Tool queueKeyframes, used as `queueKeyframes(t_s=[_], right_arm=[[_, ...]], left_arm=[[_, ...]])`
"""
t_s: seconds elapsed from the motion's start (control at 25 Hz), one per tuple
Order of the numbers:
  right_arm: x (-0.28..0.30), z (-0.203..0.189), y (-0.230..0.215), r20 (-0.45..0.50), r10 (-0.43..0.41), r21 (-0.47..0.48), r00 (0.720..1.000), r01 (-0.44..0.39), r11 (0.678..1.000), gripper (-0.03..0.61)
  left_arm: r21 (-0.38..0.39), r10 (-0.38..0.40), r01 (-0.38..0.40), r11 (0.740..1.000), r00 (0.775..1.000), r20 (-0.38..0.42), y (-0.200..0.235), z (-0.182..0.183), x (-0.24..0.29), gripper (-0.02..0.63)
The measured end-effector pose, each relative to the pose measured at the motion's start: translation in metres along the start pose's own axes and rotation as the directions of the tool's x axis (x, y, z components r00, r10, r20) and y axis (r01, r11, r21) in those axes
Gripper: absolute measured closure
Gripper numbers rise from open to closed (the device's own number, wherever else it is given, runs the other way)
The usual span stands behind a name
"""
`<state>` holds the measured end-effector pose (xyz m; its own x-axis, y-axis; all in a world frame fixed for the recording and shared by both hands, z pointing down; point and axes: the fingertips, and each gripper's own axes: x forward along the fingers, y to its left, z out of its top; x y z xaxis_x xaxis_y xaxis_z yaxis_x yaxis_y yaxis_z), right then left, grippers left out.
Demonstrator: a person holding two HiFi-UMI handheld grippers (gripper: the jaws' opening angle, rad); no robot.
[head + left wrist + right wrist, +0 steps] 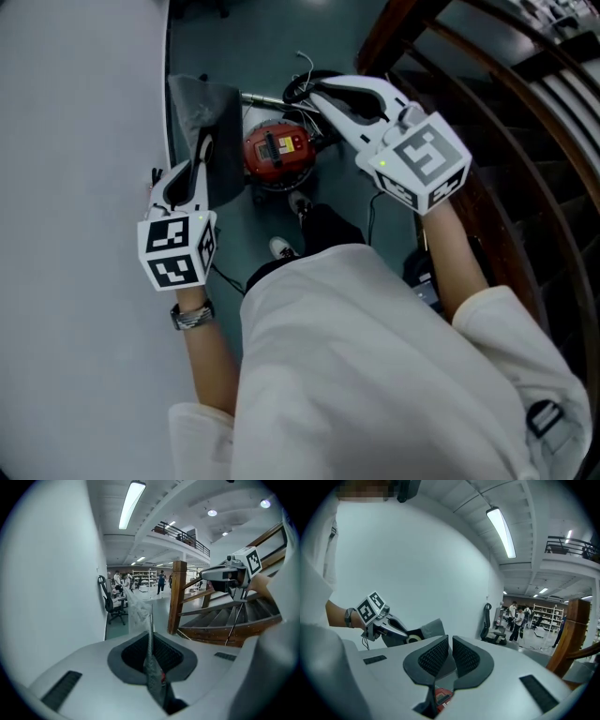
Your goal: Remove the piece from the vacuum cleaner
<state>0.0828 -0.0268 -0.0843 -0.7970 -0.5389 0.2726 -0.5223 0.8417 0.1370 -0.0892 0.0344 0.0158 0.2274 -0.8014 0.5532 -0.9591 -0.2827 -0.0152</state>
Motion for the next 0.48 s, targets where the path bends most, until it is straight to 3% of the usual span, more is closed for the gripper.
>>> queueKeyframes(t_s=[0.48], right_arm=[[-0.045,0.087,0.006,0.126,-0.063,-0.039,0.99,0.068,0.997,0.531]], left_arm=[[0.068,0.032,-0.045,0.997,0.984,0.174,-0.003,0.077,-0.064,0.583]])
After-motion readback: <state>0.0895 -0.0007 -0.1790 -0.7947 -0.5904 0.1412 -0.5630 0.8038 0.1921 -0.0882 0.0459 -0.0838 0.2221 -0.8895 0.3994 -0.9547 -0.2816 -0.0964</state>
